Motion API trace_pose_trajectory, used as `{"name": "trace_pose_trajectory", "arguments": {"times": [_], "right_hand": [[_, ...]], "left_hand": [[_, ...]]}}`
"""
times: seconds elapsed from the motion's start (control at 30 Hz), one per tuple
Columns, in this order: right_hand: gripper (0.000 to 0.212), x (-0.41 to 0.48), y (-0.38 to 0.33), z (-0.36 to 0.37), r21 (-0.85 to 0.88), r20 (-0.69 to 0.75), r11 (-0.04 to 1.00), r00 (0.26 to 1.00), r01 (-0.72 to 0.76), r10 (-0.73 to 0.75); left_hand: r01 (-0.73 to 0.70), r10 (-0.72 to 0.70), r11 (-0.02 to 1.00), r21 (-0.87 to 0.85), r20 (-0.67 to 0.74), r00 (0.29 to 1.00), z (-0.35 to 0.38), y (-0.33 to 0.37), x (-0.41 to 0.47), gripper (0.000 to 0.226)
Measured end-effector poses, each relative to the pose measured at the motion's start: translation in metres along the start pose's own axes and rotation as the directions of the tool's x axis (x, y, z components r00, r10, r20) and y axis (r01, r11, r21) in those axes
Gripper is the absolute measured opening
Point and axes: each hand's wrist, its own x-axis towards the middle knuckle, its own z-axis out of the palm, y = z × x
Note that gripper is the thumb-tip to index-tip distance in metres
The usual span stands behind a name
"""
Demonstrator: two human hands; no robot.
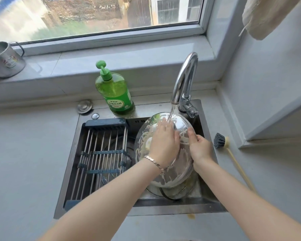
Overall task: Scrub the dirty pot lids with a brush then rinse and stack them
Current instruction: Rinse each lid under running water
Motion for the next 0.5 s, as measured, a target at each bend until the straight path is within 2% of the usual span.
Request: {"name": "trace_pose_trajectory", "arguments": {"times": [0.07, 0.17, 0.3, 0.37, 0.43, 0.5], "right_hand": [[0.045, 0.004, 0.001, 0.005, 0.089, -0.020, 0.994, 0.998, -0.064, 0.066], [0.044, 0.005, 0.003, 0.005, 0.104, -0.050, 0.993, 0.997, -0.047, 0.052], [0.050, -0.003, 0.005, 0.004, -0.034, -0.015, 0.993, 0.993, 0.116, -0.116], [0.050, -0.003, 0.004, 0.009, -0.034, -0.016, 0.990, 0.990, 0.139, -0.140], [0.048, -0.001, -0.001, 0.015, -0.036, -0.025, 0.986, 0.986, 0.165, -0.166], [0.047, -0.002, -0.005, 0.018, -0.074, -0.001, 0.969, 0.972, 0.235, -0.236]], "left_hand": [[-0.066, 0.064, 0.996, 0.053, 0.053, 0.997, 0.016, 0.012, 0.001, 0.050], [-0.045, 0.042, 0.998, 0.040, 0.058, 0.997, 0.023, 0.011, 0.016, 0.052], [0.246, -0.249, 0.968, 0.057, 0.064, 0.966, 0.018, -0.012, 0.049, 0.054], [0.307, -0.308, 0.952, 0.025, 0.064, 0.949, 0.018, -0.007, 0.048, 0.056], [0.250, -0.248, 0.968, -0.037, 0.043, 0.968, 0.022, 0.001, 0.041, 0.058], [0.121, -0.121, 0.993, -0.004, 0.025, 0.992, 0.020, -0.004, 0.038, 0.058]]}}
